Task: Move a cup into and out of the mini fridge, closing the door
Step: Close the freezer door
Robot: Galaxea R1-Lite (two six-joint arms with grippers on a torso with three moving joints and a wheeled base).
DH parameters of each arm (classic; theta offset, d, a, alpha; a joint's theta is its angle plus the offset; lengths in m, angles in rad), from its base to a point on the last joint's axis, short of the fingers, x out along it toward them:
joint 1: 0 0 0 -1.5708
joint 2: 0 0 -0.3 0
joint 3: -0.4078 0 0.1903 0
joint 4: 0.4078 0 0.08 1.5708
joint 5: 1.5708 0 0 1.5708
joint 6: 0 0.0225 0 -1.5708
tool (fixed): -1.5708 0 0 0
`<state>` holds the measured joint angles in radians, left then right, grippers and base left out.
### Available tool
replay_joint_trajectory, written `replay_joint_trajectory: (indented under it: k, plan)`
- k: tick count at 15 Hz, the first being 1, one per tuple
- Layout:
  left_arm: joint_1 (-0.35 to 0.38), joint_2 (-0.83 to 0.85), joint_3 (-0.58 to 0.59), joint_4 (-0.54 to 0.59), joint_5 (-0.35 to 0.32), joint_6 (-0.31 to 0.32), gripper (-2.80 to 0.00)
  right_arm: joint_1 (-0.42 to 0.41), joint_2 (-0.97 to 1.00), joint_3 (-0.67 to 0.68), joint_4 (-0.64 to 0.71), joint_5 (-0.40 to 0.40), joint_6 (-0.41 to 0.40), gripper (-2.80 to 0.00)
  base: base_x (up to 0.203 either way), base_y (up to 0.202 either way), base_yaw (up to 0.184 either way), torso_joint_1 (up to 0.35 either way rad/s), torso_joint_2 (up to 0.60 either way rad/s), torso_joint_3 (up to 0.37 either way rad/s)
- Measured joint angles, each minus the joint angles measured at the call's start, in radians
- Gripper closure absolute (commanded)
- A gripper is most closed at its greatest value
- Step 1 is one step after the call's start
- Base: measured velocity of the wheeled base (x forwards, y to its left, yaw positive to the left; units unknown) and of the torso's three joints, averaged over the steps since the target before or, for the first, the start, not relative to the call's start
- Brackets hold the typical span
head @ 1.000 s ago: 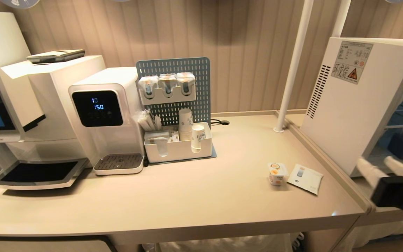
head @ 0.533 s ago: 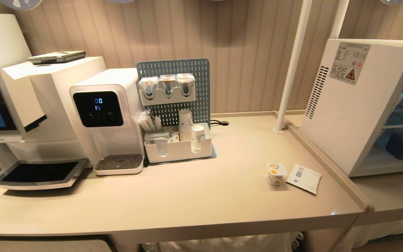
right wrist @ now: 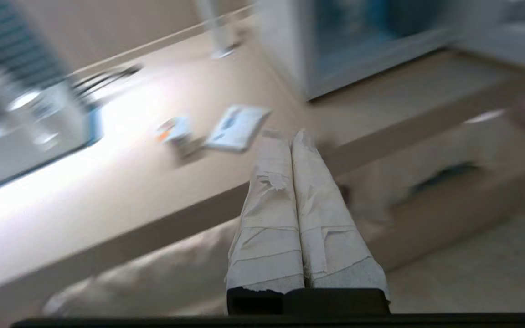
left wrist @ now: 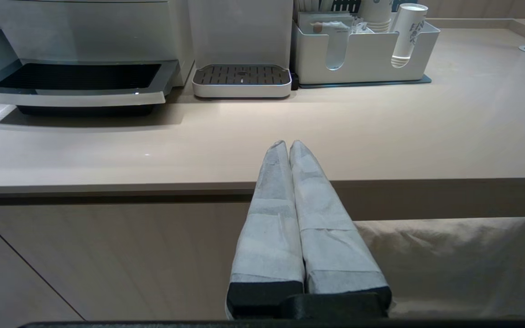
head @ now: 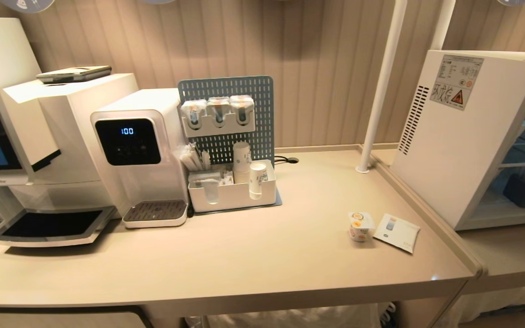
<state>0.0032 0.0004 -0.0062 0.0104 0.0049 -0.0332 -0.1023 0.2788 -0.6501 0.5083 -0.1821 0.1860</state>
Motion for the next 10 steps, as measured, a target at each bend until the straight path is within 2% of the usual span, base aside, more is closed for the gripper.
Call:
replay_joint_trajectory:
  k: [2,4,6,7,10]
  plan:
    - [-0.001,0.000,0.000,0.000,0.000,0.002,0.00,0.020,-0.007,0.035,0.005,0.192,0.008,0.00,0.000,0.000,0.000,0.000,0.00,0.000]
    - [0.000,0.000,0.000,0.000,0.000,0.001,0.00,0.065,-0.051,0.086,0.004,0.278,0.004,0.00,0.000,0.000,0.000,0.000,0.00,0.000]
    - [0.000,0.000,0.000,0.000,0.000,0.001,0.00,0.087,-0.150,0.184,-0.028,0.274,-0.021,0.00,0.000,0.000,0.000,0.000,0.00,0.000]
    - [0.000,0.000,-0.001,0.001,-0.001,0.001,0.00,0.093,-0.192,0.243,-0.069,0.242,-0.033,0.00,0.000,0.000,0.000,0.000,0.00,0.000]
    - [0.000,0.000,-0.001,0.001,0.000,0.002,0.00,0.102,-0.255,0.507,-0.315,0.123,-0.116,0.00,0.000,0.000,0.000,0.000,0.00,0.000]
